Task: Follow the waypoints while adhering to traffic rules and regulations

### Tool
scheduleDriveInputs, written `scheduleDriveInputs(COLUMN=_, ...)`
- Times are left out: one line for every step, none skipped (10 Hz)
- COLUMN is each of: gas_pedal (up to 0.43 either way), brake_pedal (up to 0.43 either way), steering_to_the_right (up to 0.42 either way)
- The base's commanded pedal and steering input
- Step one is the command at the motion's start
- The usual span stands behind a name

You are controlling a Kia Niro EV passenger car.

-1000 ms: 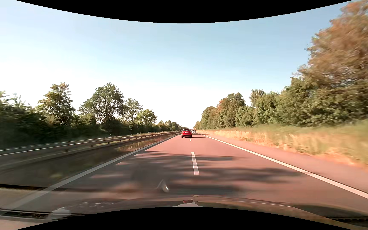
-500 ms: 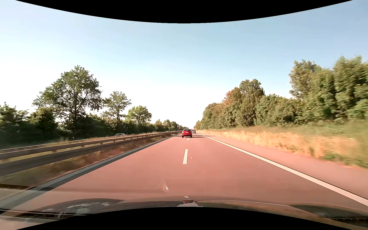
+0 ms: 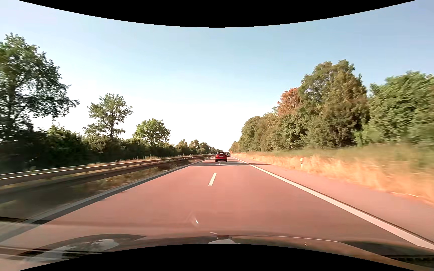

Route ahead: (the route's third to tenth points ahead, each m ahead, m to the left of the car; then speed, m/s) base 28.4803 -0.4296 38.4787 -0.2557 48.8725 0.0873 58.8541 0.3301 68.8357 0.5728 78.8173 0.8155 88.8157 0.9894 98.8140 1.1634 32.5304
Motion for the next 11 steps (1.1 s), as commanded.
scheduleDriveInputs(gas_pedal=0.339, brake_pedal=0.006, steering_to_the_right=-0.004)
scheduleDriveInputs(gas_pedal=0.339, brake_pedal=0.006, steering_to_the_right=-0.004)
scheduleDriveInputs(gas_pedal=0.339, brake_pedal=0.006, steering_to_the_right=-0.004)
scheduleDriveInputs(gas_pedal=0.339, brake_pedal=0.006, steering_to_the_right=-0.004)
scheduleDriveInputs(gas_pedal=0.339, brake_pedal=0.012, steering_to_the_right=-0.004)
scheduleDriveInputs(gas_pedal=0.331, brake_pedal=0.006, steering_to_the_right=-0.004)
scheduleDriveInputs(gas_pedal=0.331, brake_pedal=0.006, steering_to_the_right=-0.004)
scheduleDriveInputs(gas_pedal=0.311, brake_pedal=0.006, steering_to_the_right=-0.004)
scheduleDriveInputs(gas_pedal=0.287, brake_pedal=0.006, steering_to_the_right=-0.004)
scheduleDriveInputs(gas_pedal=0.280, brake_pedal=0.006, steering_to_the_right=-0.005)
scheduleDriveInputs(gas_pedal=0.268, brake_pedal=0.006, steering_to_the_right=-0.004)
